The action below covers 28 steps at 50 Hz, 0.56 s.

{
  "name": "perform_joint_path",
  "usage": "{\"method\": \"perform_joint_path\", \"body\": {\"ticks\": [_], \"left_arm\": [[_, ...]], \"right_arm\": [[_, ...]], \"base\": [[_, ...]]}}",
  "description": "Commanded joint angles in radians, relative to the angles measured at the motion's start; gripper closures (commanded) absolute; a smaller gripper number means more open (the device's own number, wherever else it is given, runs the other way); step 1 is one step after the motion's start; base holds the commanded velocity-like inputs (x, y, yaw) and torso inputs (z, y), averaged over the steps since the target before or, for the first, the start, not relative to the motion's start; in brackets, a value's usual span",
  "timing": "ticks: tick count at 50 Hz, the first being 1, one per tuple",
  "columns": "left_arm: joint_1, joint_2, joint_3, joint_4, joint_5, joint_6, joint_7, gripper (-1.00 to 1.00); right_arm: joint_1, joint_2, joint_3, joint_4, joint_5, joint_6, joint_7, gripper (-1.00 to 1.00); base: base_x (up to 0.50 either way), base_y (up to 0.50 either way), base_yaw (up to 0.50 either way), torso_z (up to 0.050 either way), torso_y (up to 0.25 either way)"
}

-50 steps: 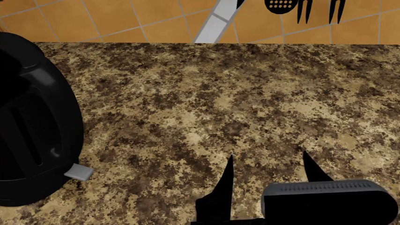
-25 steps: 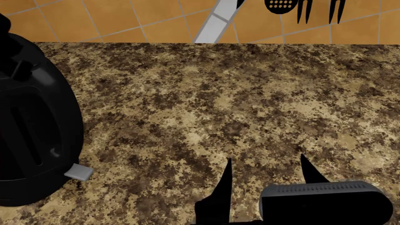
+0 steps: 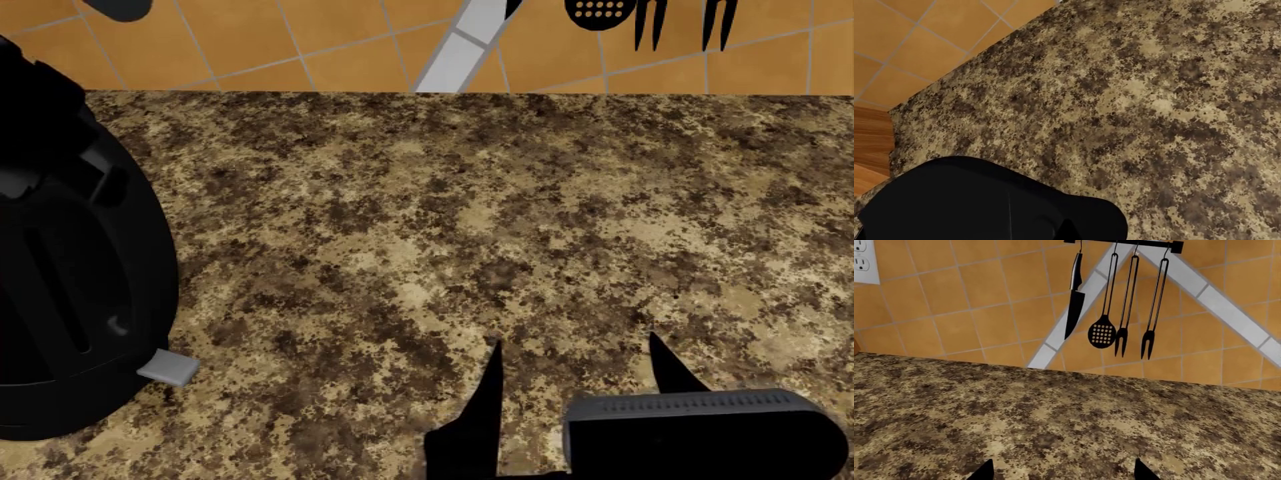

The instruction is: Press the button to open the lid of the electric kettle.

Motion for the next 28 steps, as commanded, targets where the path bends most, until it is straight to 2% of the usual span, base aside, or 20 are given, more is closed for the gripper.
{"method": "perform_joint_path", "body": {"ticks": [1, 11, 19, 20, 28], "left_arm": [[0.113, -0.008, 0.014, -0.024, -0.008, 0.079, -0.005, 1.0], [0.155, -0.036, 0.011, 0.005, -0.07, 0.084, -0.07, 1.0], [0.134, -0.033, 0.007, 0.013, -0.094, 0.072, -0.082, 1.0], [0.121, -0.028, 0.004, 0.013, -0.101, 0.065, -0.084, -1.0], [0.084, 0.009, -0.002, 0.023, -0.093, 0.055, -0.061, -1.0]], "right_arm": [[0.0, -0.013, 0.03, 0.008, -0.006, -0.009, -0.015, -1.0], [0.001, -0.009, 0.026, 0.008, -0.001, -0.01, -0.01, -1.0], [-0.004, -0.005, 0.023, 0.013, -0.008, -0.021, -0.015, -1.0], [-0.005, -0.007, 0.017, 0.017, -0.016, -0.025, -0.02, -1.0], [-0.008, -0.001, 0.017, 0.017, -0.013, -0.031, -0.023, -1.0]], "base": [[0.01, 0.0, 0.0, 0.0, 0.0], [0.0, 0.0, 0.0, 0.0, 0.0], [0.0, 0.0, 0.0, 0.0, 0.0], [0.0, 0.0, 0.0, 0.0, 0.0], [0.0, 0.0, 0.0, 0.0, 0.0]]}}
